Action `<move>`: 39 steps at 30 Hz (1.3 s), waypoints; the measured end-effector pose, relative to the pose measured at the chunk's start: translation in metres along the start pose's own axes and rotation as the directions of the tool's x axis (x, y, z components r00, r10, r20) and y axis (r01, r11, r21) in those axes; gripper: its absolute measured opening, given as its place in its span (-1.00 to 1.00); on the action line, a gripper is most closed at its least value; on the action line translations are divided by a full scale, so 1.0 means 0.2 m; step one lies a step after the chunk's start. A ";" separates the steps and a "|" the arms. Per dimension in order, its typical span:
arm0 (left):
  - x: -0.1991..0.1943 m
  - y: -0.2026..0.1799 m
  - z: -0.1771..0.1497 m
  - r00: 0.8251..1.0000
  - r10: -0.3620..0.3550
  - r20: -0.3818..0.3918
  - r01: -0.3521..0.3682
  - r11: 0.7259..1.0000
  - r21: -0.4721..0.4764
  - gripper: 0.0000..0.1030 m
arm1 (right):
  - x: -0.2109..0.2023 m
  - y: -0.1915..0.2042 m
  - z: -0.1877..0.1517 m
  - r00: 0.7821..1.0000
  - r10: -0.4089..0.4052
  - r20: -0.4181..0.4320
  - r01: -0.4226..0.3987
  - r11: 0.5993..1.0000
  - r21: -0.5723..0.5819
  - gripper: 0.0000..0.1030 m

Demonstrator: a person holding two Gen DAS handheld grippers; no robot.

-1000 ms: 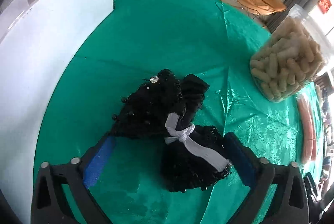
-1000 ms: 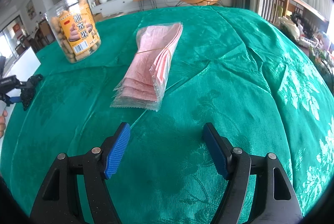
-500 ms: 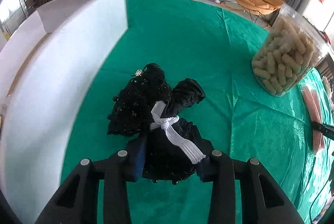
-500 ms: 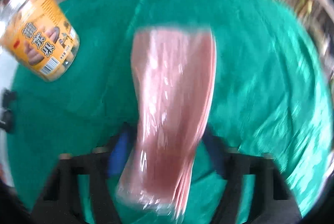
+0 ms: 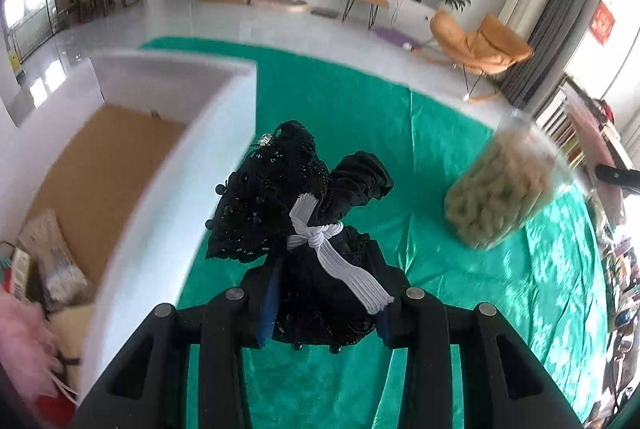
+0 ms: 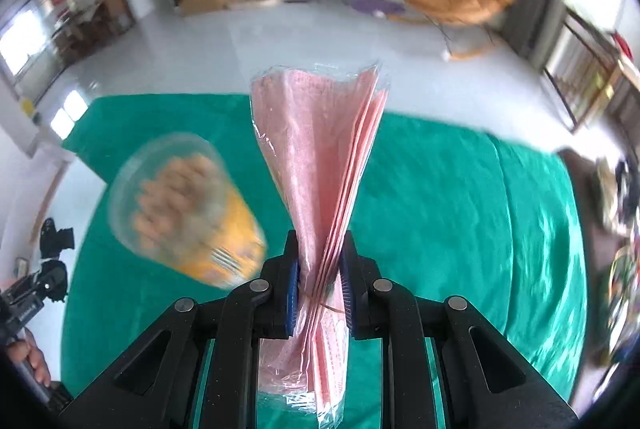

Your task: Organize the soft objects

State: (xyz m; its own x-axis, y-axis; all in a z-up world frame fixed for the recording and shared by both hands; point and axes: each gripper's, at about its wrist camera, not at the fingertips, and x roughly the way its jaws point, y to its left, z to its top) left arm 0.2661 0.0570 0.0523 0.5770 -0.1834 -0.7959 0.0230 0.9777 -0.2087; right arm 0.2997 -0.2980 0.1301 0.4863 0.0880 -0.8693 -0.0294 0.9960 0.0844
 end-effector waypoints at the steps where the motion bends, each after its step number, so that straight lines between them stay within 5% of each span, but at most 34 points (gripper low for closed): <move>1: -0.03 0.01 0.02 1.000 0.000 0.009 0.000 1.000 -0.007 -0.26 | -0.01 0.06 0.03 1.000 0.010 0.001 -0.010 1.000 -0.006 -0.63; 9: -0.28 0.26 0.05 0.997 0.023 0.075 -0.018 0.997 -0.073 -0.26 | -0.05 0.62 -0.03 0.973 0.229 -0.039 -0.231 0.970 -0.072 -0.63; 13: -0.41 0.50 -0.01 0.995 0.067 0.080 -0.057 0.990 -0.130 -0.26 | 0.02 1.02 -0.17 0.924 0.363 -0.118 -0.376 0.920 -0.111 -0.63; 22: -0.73 1.07 -0.16 0.971 0.219 0.092 -0.192 0.953 -0.234 -0.26 | 0.00 1.83 -0.40 0.824 0.527 -0.209 -0.564 0.797 -0.214 -0.62; 24: -0.77 1.17 -0.19 0.967 0.242 0.084 -0.213 0.942 -0.260 -0.20 | -0.01 1.96 -0.41 0.824 0.527 -0.207 -0.566 0.783 -0.257 -0.58; 26: -0.79 1.23 -0.21 0.960 0.269 0.073 -0.239 0.930 -0.280 -0.02 | -0.02 2.09 -0.43 0.829 0.527 -0.187 -0.559 0.768 -0.313 -0.27; 28: -0.79 1.27 -0.24 0.951 0.302 0.063 -0.271 0.917 -0.293 0.42 | -0.02 2.21 -0.46 0.816 0.540 -0.207 -0.577 0.737 -0.352 0.52; 29: -0.80 1.28 -0.25 0.946 0.317 0.066 -0.285 0.912 -0.295 0.73 | -0.01 2.25 -0.49 0.828 0.517 -0.215 -0.560 0.744 -0.366 0.49; 30: -0.80 1.27 -0.26 0.940 0.334 0.073 -0.300 0.908 -0.291 0.83 | 0.00 2.28 -0.50 0.838 0.501 -0.219 -0.546 0.748 -0.378 0.49; 34: -0.84 1.24 -0.28 0.894 0.437 0.102 -0.405 0.883 -0.237 0.83 | -0.09 2.30 -0.56 0.846 0.500 -0.185 -0.529 0.742 -0.412 0.49; 37: -0.88 1.20 -0.31 0.824 0.554 0.115 -0.517 0.820 -0.244 0.83 | -0.15 2.30 -0.61 0.869 0.477 -0.129 -0.478 0.747 -0.461 0.49; 39: -0.92 1.19 -0.34 0.808 0.575 0.132 -0.528 0.805 -0.271 0.83 | -0.17 2.33 -0.62 0.883 0.458 -0.105 -0.447 0.751 -0.486 0.49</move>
State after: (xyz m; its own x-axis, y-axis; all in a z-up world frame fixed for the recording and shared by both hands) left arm 0.1108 0.3162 0.1104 0.5870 0.4271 -0.6878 -0.5073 0.8561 0.0986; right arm 0.1617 0.1649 0.1397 0.3242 0.5355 -0.7798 -0.6641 0.7159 0.2155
